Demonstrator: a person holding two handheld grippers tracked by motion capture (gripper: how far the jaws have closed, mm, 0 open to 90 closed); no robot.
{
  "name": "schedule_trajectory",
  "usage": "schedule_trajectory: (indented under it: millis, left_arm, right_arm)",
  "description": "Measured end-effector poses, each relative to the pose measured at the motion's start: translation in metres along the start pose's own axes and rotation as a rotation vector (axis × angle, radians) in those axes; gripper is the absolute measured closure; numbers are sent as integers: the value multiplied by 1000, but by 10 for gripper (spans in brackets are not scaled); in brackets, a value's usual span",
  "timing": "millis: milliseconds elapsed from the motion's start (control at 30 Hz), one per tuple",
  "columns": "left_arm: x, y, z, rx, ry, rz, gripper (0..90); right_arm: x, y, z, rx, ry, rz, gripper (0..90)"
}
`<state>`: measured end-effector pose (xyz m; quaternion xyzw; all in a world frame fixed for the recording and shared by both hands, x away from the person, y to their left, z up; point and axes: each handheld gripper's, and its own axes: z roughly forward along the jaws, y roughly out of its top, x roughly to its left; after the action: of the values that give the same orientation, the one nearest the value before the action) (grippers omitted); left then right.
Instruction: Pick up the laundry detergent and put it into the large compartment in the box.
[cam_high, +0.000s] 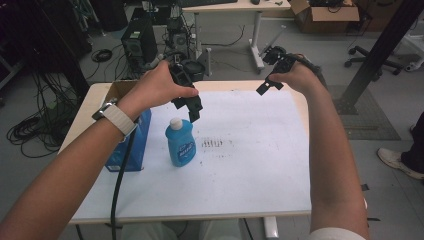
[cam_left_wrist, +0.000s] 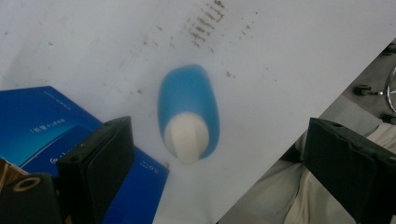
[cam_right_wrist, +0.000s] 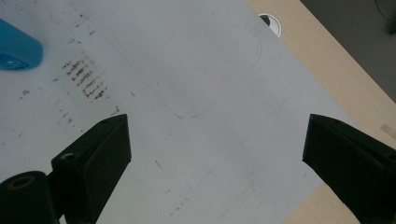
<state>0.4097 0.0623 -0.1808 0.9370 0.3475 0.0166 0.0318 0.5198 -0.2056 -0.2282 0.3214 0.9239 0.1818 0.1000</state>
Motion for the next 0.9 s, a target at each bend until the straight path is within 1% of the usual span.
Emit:
schedule_trajectory:
  millis: [133,233,433,667,700,900]
  left_arm:
    - [1,-3,4,19,10,-14,93]
    - [2,-4,7,29,8,-13,93]
    - [4,-6,11,23,21,-23,93]
    - [7,-8,16,30,36,-34,93]
    - [8,-9,18,35,42,-41,93]
    - [9,-11,23,31,32,-61,93]
  right_arm:
    - [2,1,0,-1,0,-4,76]
    - [2,2,1,3,2,-12,78]
    - [2,2,1,2,0,-12,78]
    - [2,2,0,0,-2,-11,78]
    - [3,2,0,2,-3,-11,78]
    - [3,3,1,0,-5,-11,80]
